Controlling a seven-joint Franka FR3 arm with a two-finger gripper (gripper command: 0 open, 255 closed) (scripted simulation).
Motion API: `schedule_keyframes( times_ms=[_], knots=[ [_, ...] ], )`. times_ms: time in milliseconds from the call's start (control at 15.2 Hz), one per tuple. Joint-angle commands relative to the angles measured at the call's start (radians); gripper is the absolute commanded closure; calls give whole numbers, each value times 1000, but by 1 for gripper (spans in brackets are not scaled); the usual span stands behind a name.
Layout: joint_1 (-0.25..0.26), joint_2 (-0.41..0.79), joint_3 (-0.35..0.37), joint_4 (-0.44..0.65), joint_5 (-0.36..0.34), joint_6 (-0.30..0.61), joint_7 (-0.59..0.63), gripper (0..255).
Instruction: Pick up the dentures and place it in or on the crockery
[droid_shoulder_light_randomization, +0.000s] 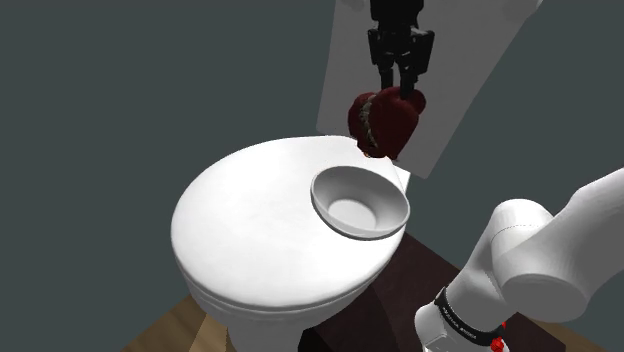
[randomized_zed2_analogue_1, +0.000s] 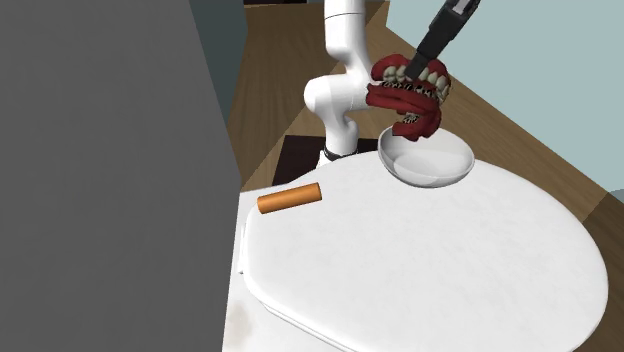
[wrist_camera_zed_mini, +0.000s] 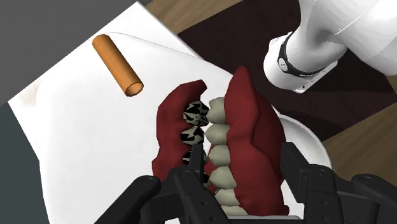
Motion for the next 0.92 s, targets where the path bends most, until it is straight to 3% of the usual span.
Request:
schedule_keyframes(
  times_ms=[0,198,858],
  knots=[
    [12,-27,27,-3,26,-32,39,255],
    [32,-66,81,-1,80,-82,117,255],
    [39,-128,77,-194,95,50,130,255]
  ],
)
